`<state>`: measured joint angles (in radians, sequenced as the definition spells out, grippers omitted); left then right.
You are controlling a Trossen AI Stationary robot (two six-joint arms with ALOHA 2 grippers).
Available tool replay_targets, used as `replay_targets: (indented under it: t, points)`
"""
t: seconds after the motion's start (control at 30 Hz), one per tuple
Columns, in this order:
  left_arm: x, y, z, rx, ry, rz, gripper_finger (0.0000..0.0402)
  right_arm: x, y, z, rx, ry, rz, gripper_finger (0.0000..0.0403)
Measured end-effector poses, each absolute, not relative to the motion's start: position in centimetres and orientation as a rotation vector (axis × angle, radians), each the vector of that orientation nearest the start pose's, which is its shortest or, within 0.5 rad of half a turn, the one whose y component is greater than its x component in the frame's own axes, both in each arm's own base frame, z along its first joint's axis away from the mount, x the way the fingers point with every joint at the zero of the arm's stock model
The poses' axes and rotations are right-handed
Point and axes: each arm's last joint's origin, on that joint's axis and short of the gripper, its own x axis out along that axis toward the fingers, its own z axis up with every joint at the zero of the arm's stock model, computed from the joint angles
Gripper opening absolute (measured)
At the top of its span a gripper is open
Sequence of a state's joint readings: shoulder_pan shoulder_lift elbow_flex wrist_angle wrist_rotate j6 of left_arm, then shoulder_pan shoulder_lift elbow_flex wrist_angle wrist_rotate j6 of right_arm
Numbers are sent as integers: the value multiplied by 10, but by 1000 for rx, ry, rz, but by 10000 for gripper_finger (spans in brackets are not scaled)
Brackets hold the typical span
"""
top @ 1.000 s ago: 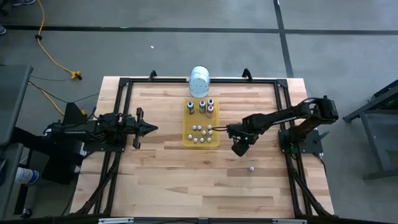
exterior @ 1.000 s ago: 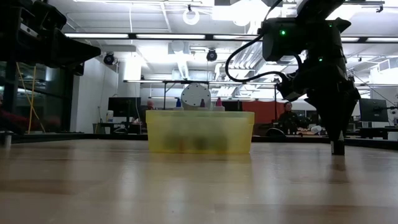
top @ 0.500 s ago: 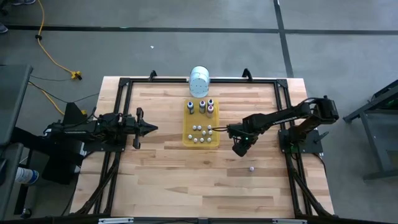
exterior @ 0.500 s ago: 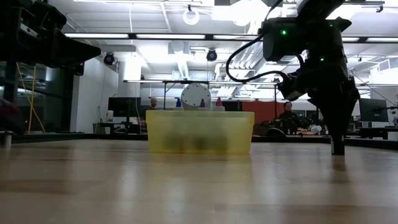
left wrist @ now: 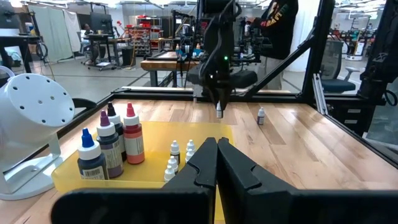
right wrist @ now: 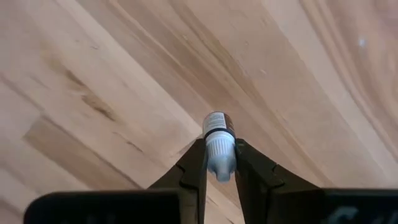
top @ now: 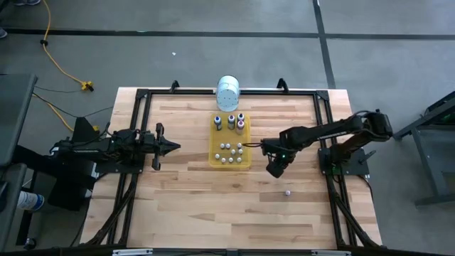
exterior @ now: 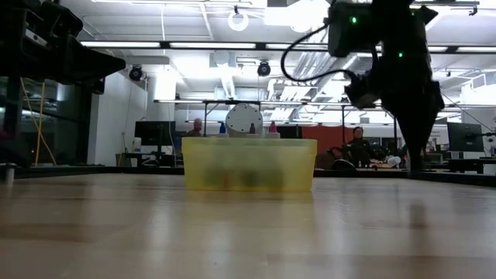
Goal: Pick & Place food coloring
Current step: Put the small brown coloring bottle in the yellow transparent bin
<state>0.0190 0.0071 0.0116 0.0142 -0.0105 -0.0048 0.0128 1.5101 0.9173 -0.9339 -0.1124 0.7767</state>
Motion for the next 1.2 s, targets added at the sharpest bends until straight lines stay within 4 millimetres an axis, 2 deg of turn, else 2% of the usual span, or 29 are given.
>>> replay_targets:
  t: [0.17,0.67,0.9,1.2]
  points:
    - [97,2,168,-5,-19,30,0,249,5,207,683,1444,-465,53]
    - [97,2,168,-5,-19,29,0,274,-13,299,553,1229,-353,56]
    - [97,2,168,-5,-19,30,0,294,-19,319,489,1187,-291,57]
    - [97,2,168,-5,-19,30,0,342,-29,329,371,1217,-220,56]
